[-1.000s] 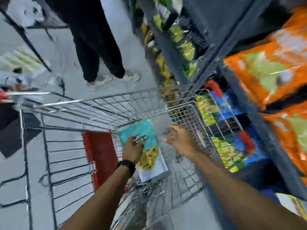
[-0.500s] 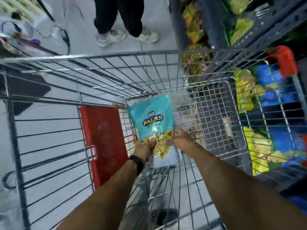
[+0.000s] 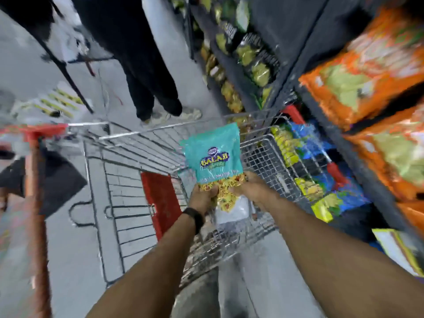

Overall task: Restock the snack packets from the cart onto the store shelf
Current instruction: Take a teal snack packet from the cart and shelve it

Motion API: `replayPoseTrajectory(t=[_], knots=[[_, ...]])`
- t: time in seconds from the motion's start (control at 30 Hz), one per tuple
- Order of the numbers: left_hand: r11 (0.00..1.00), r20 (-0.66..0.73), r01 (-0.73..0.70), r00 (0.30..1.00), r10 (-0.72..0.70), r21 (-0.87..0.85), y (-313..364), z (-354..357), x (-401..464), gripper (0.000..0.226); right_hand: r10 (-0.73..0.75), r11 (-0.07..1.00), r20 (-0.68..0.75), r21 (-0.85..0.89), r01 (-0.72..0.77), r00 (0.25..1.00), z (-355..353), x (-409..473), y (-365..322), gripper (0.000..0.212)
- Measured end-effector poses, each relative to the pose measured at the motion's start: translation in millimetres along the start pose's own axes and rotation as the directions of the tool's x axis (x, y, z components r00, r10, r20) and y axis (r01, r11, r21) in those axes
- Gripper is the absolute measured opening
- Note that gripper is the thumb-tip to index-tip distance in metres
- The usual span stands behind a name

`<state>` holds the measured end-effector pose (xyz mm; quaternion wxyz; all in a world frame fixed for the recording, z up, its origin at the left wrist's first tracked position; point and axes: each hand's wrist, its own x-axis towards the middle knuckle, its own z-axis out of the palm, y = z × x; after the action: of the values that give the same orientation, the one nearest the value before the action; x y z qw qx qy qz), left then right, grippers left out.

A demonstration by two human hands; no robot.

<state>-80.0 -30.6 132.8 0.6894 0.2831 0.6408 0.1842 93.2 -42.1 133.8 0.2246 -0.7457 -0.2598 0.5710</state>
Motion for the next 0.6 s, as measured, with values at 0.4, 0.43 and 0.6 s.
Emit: replayPoseTrajectory(t=[0.4, 0.43, 0.6], knots=[[0.697, 0.260, -0.707, 0.655, 0.709, -0.120, 206, 111, -277, 0.025, -0.560, 0.767, -0.493, -0.005, 0.642, 0.665, -176, -301, -149, 0.059], [0.666, 0.290, -0.732, 0.612, 0.736, -0.143, 219, 122, -293, 0.031, -0.568, 0.746, -0.533, -0.012, 0.666, 0.626, -189, -329, -156, 0.053], [0.569, 0.435, -0.785, 0.436, 0.788, -0.244, 272, 182, -362, 0.040, -0.619, 0.629, -0.651, -0.077, 0.773, 0.439, -255, -419, -175, 0.043]])
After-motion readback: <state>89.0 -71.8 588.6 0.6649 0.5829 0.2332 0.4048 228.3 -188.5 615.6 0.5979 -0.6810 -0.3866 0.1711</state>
